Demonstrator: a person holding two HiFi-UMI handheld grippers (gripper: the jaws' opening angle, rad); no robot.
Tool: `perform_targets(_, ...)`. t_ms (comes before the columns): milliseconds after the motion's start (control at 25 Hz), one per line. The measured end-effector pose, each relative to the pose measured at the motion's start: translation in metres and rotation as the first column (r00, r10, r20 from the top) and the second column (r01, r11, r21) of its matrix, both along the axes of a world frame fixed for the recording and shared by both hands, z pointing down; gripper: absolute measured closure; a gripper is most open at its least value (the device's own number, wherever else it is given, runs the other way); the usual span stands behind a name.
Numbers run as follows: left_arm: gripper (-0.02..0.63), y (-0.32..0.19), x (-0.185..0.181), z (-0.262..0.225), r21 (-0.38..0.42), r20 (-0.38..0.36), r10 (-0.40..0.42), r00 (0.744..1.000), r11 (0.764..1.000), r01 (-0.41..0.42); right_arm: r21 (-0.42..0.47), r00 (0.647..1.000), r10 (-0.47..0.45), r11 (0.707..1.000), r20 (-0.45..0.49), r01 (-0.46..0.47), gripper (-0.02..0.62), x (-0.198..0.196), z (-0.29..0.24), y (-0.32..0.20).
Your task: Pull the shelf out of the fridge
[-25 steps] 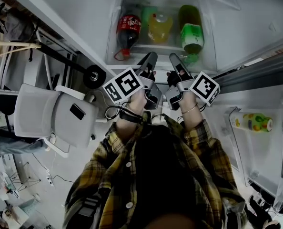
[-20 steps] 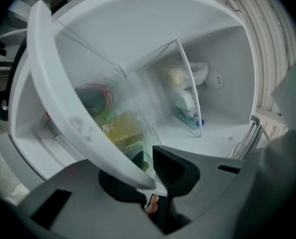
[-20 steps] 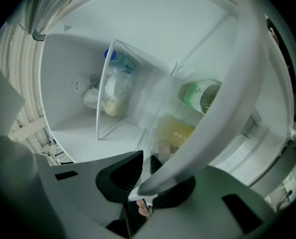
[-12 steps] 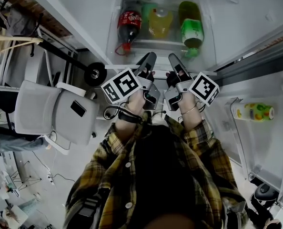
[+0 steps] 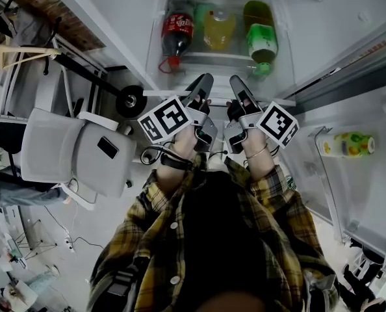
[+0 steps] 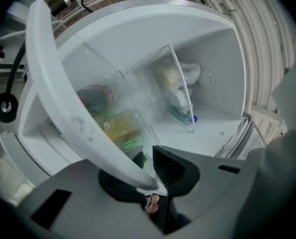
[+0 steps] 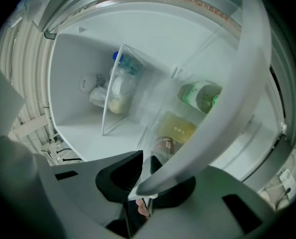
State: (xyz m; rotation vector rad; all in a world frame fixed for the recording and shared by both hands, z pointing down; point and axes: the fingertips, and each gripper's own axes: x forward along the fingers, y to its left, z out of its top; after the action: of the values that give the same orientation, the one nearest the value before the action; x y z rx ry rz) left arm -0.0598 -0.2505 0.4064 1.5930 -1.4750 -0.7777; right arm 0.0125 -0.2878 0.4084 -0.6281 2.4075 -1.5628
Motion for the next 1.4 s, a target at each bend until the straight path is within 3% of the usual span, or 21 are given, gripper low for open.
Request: perform_targets(1400, 0.537, 0.015, 0.007, -0.003, 0.019, -0.008, -0.017, 1.000, 1.000, 0.017, 0.012, 1.000, -0.001, 1.000, -0.012, 0.001, 0.528, 0.008, -0.002, 0.014)
